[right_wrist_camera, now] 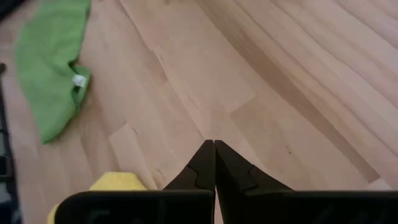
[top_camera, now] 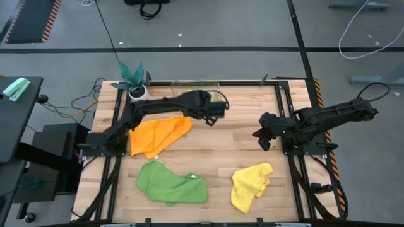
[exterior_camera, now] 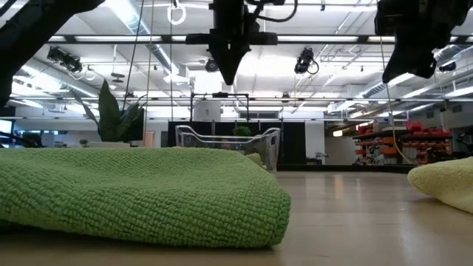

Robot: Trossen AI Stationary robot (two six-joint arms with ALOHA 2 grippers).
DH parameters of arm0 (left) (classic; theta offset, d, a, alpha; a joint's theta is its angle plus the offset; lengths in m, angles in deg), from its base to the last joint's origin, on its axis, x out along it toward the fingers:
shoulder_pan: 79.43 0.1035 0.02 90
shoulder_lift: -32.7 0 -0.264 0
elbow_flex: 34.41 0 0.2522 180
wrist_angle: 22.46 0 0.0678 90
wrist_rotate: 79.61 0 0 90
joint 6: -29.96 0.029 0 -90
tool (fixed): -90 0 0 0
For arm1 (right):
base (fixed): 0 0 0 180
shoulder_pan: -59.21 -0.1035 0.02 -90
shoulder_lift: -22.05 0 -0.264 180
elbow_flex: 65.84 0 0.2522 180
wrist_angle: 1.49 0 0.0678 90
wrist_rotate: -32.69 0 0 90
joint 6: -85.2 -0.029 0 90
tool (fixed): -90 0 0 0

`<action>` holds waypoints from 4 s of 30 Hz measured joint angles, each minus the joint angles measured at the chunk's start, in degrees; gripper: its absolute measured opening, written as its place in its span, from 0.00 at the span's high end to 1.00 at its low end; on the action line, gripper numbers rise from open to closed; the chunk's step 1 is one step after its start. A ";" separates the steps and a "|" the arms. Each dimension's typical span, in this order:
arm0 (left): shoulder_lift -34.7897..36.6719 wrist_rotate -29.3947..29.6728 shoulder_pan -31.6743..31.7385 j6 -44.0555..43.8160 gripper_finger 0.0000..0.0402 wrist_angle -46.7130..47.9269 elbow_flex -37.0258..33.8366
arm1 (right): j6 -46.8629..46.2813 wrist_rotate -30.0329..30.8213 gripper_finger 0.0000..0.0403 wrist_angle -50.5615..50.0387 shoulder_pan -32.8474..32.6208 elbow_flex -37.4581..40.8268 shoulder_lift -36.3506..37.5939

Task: Fold microfiber towels
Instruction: Fold the orange microfiber cloth

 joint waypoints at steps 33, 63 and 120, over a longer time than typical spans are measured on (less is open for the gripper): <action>44.29 -4.47 4.12 -4.54 0.93 0.15 -33.80 | -0.48 8.83 0.98 -0.16 -0.37 0.00 2.58; 62.73 -22.07 -4.20 -34.64 0.88 -21.49 -91.81 | 4.34 -10.71 0.97 12.13 5.06 0.00 -13.78; 35.34 -30.87 7.09 -19.90 0.98 -54.37 -88.59 | 12.03 -14.00 0.97 22.79 11.82 0.00 -16.83</action>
